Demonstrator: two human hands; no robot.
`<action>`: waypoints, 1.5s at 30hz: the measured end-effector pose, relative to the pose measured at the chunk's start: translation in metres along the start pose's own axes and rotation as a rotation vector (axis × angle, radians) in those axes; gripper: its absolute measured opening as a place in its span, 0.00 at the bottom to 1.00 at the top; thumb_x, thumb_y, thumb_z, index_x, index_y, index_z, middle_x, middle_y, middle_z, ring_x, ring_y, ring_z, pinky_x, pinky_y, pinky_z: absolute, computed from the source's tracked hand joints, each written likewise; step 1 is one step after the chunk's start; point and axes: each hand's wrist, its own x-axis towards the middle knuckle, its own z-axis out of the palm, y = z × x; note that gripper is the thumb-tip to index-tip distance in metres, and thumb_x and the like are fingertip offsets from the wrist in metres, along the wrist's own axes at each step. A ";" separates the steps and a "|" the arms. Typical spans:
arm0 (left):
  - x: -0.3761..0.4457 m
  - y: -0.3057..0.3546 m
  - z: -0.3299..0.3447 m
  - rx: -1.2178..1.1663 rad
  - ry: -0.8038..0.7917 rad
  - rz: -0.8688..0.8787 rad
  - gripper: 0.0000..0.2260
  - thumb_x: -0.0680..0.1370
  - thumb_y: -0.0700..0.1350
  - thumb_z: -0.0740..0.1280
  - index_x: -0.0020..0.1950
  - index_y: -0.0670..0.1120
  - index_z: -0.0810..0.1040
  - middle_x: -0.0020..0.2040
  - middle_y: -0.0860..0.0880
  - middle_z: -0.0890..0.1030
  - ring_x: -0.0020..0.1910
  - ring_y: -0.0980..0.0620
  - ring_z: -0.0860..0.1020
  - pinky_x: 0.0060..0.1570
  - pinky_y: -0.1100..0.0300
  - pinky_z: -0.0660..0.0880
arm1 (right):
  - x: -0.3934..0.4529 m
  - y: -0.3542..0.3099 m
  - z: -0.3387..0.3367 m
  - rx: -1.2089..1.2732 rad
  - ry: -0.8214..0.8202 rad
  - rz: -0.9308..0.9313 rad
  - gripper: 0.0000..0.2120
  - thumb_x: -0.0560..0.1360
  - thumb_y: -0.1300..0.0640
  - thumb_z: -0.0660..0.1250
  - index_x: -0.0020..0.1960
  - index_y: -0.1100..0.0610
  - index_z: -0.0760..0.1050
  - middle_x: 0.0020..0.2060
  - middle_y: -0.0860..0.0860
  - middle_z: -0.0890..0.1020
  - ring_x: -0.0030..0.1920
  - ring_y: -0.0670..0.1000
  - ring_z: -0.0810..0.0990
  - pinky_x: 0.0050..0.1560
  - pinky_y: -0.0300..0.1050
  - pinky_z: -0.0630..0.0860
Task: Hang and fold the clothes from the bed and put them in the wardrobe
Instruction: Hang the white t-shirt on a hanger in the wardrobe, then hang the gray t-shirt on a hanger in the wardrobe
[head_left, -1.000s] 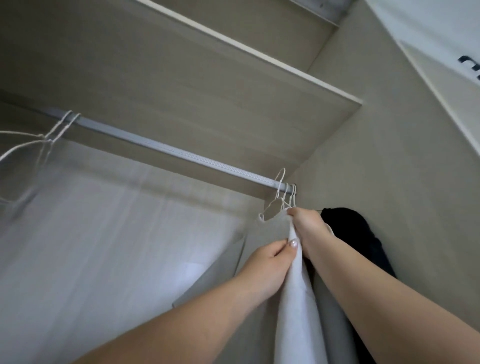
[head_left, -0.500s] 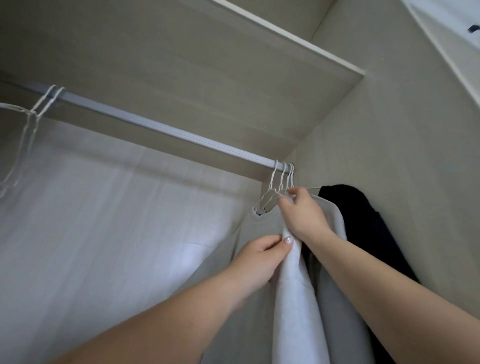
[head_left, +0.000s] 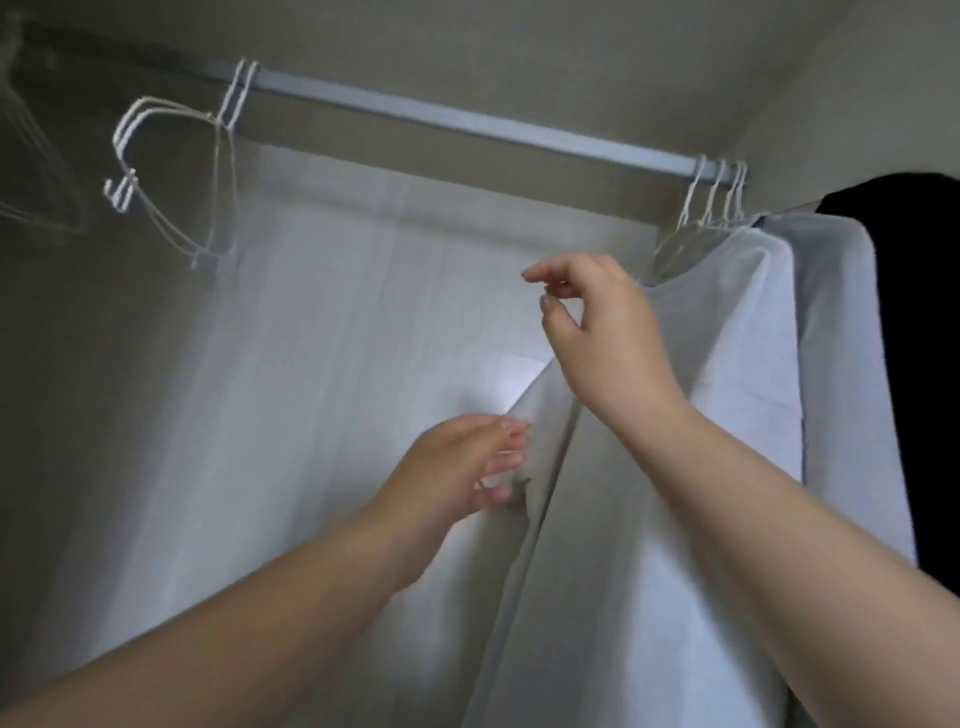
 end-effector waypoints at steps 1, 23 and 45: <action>-0.012 -0.004 -0.015 0.015 0.045 -0.010 0.08 0.79 0.47 0.64 0.47 0.47 0.82 0.46 0.51 0.84 0.47 0.55 0.82 0.49 0.58 0.78 | -0.013 -0.008 0.011 0.119 -0.009 0.045 0.14 0.75 0.66 0.61 0.53 0.49 0.77 0.51 0.45 0.76 0.50 0.42 0.76 0.53 0.30 0.68; -0.434 -0.006 -0.133 0.662 1.124 -0.204 0.10 0.75 0.50 0.69 0.54 0.49 0.79 0.45 0.52 0.84 0.47 0.57 0.81 0.50 0.60 0.77 | -0.339 -0.256 0.095 1.429 -0.966 0.254 0.19 0.74 0.57 0.69 0.58 0.36 0.71 0.59 0.34 0.76 0.64 0.35 0.70 0.67 0.42 0.67; -0.946 0.195 0.128 0.870 2.206 -0.011 0.06 0.76 0.43 0.66 0.52 0.46 0.79 0.47 0.51 0.84 0.46 0.59 0.80 0.48 0.68 0.75 | -0.455 -0.688 -0.264 2.038 -1.568 -0.504 0.16 0.74 0.57 0.69 0.56 0.40 0.74 0.54 0.34 0.78 0.61 0.34 0.73 0.65 0.40 0.69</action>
